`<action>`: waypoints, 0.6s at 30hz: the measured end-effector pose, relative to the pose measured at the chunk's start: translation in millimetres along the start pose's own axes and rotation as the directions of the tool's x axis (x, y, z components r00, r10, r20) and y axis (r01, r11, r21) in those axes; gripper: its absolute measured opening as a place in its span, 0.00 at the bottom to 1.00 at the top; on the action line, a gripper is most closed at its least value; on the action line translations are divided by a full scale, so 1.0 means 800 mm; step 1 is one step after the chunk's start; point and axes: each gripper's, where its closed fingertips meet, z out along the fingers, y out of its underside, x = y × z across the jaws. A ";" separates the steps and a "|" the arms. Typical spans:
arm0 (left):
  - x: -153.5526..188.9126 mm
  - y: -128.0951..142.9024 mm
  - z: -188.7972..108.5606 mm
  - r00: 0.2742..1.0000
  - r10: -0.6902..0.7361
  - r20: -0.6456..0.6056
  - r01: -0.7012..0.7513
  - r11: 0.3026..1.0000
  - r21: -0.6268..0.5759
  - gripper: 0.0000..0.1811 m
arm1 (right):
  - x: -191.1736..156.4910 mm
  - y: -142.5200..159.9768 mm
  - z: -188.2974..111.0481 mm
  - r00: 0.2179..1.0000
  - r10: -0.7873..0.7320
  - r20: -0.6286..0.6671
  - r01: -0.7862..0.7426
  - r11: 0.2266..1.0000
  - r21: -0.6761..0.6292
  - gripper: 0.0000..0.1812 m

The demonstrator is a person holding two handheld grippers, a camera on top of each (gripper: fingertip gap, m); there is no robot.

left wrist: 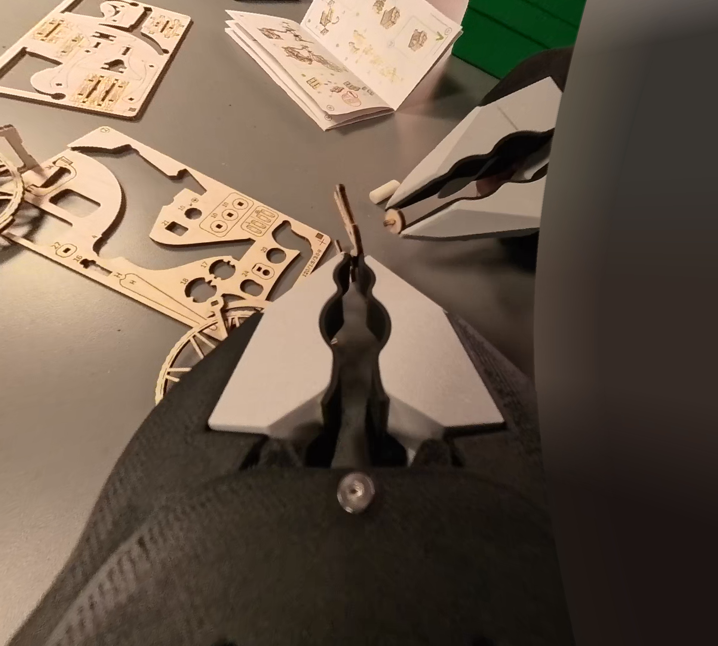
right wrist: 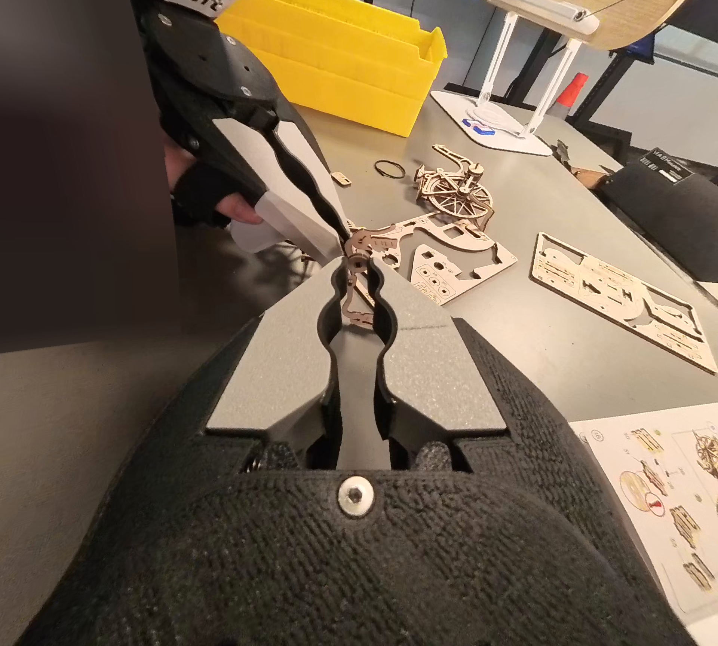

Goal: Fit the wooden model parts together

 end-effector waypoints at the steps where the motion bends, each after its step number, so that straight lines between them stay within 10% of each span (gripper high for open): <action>1: 0.000 0.000 0.000 1.000 -0.002 -0.003 0.002 1.000 -0.001 0.01 | 0.000 0.000 0.000 1.000 0.000 0.000 0.000 1.000 -0.001 0.04; 18: -0.001 0.006 -0.005 0.997 0.014 0.071 -0.013 1.000 -0.007 0.12 | 0.003 -0.004 -0.003 1.000 0.015 -0.008 -0.015 1.000 0.027 0.03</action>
